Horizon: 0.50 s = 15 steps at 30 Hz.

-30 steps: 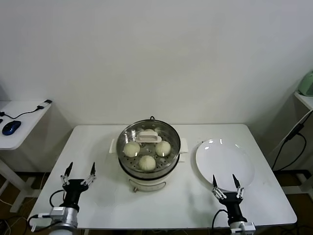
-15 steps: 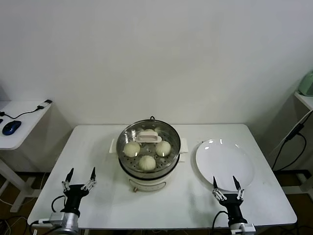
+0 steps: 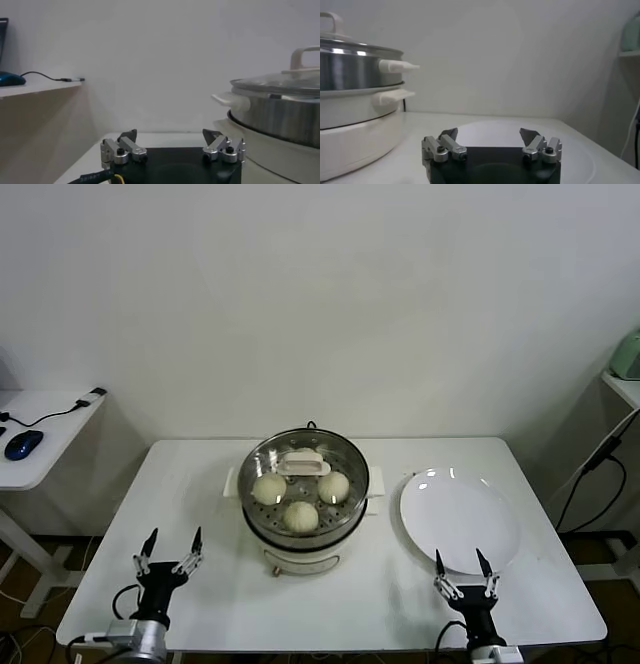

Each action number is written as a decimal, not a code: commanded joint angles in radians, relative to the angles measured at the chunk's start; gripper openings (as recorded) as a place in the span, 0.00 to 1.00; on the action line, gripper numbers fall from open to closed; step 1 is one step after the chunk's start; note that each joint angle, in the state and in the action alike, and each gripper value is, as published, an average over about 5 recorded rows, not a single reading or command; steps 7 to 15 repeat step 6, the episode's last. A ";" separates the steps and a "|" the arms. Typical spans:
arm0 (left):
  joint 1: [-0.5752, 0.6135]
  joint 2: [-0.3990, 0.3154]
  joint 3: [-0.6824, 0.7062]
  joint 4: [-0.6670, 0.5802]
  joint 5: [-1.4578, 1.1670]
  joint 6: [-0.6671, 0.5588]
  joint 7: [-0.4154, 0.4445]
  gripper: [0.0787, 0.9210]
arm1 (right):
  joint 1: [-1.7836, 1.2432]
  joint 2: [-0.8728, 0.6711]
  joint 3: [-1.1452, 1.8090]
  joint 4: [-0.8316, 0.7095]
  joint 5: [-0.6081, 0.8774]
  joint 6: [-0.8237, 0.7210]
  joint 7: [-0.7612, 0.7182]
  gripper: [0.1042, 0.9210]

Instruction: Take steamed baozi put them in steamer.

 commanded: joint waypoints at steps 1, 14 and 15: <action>0.001 0.000 0.001 0.006 -0.003 -0.004 0.001 0.88 | -0.006 -0.001 0.002 0.005 0.000 -0.002 0.001 0.88; 0.001 -0.001 0.004 0.002 -0.003 -0.001 0.001 0.88 | -0.009 0.000 0.000 0.007 -0.001 -0.001 0.001 0.88; 0.001 -0.001 0.004 0.002 -0.003 -0.001 0.001 0.88 | -0.009 0.000 0.000 0.007 -0.001 -0.001 0.001 0.88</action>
